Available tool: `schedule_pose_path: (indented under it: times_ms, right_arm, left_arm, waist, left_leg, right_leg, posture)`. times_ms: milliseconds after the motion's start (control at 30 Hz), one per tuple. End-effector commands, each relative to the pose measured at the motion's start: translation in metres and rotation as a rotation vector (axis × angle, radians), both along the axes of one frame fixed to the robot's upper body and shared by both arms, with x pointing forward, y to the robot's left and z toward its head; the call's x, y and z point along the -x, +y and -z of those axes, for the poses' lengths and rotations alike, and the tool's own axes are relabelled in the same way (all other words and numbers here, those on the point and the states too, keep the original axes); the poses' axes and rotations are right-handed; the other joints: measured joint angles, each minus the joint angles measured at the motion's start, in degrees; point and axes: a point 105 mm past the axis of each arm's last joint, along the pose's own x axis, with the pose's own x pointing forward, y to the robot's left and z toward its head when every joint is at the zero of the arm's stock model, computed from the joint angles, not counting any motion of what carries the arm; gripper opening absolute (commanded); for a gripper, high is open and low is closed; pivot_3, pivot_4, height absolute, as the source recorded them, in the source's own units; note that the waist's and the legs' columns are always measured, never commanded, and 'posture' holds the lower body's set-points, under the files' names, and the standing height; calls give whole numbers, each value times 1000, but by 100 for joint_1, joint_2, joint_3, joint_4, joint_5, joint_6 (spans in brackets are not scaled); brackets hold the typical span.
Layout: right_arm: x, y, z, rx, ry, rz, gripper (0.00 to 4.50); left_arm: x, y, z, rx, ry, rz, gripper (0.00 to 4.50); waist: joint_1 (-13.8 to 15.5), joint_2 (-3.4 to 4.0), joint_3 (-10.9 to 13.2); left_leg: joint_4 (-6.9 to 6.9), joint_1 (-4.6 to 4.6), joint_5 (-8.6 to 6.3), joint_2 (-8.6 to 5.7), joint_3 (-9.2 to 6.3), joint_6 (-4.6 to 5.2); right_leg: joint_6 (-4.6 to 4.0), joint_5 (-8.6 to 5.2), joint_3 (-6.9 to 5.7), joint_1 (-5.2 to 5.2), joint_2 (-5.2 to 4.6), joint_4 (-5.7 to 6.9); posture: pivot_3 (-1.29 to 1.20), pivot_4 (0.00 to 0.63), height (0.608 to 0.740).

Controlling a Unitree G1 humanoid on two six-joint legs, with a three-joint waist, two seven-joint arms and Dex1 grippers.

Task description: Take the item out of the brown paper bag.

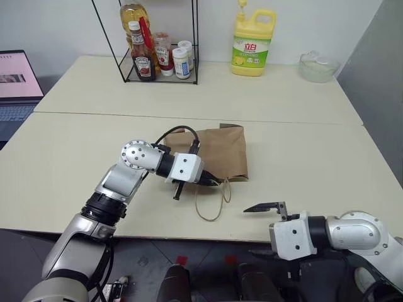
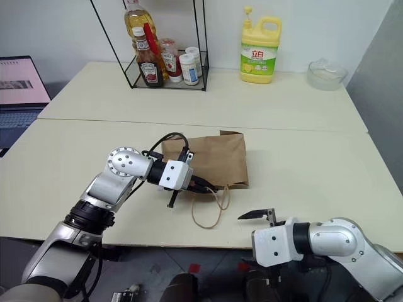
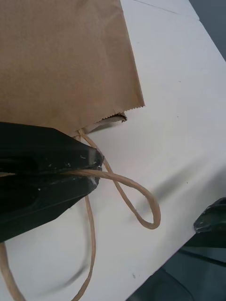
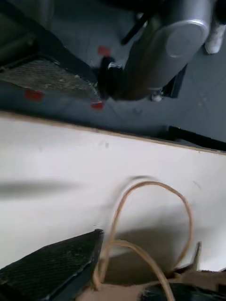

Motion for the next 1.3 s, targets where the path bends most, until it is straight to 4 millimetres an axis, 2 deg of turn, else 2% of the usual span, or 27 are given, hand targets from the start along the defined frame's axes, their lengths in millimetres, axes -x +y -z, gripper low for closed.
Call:
schedule_pose_path:
  times_ms: [33, 267, 500, 900, 1067, 1300]
  right_arm:
    - [-7, 16, -1, -6, -191, -120, 4500]
    - [-20, 32, 15, 7, -355, -237, 4500]
    - [-36, 43, 24, 15, -444, -251, 4500]
    - [-25, 47, 27, -29, -507, -211, 4500]
    - [-15, 38, 31, -54, -518, -224, 4500]
    - [-26, 39, 36, -39, -509, -183, 4500]
  left_arm:
    - [2, -4, -13, 64, -6, -13, 56]
    - [2, -4, -15, 89, 31, -34, 56]
    - [-2, -3, -16, 111, 39, -59, 56]
    - [-5, -4, -15, 120, 43, -76, 56]
    - [-5, -5, -15, 111, 39, -69, 56]
    - [-4, -7, -17, 108, 35, -57, 56]
  waist:
    - [2, 0, 0]
    - [22, 0, 0]
    - [21, 0, 0]
    - [23, 0, 0]
    - [24, 0, 0]
    - [21, 0, 0]
  left_leg:
    - [1, 1, 0, 0, 0, 0]
    - [1, -1, 0, -2, 0, -1]
    - [1, 1, 1, -1, 0, -1]
    - [-1, 4, 1, -1, 0, -2]
    - [0, 3, 1, -3, 0, -2]
    - [0, 7, 1, -3, 0, -1]
  right_leg:
    - [0, 0, 0, 0, 0, 0]
    - [-1, 0, 0, 1, -2, -2]
    - [-1, 1, -1, 1, -2, 1]
    - [-2, 1, -1, 2, -2, 4]
    - [-2, 1, 1, 3, -3, 3]
    - [-2, 1, 1, 5, -2, 5]
  posture:
    - [0, 150, 740]
    - [0, 150, 740]
    - [0, 150, 740]
    - [0, 150, 740]
    - [0, 150, 740]
    - [0, 150, 740]
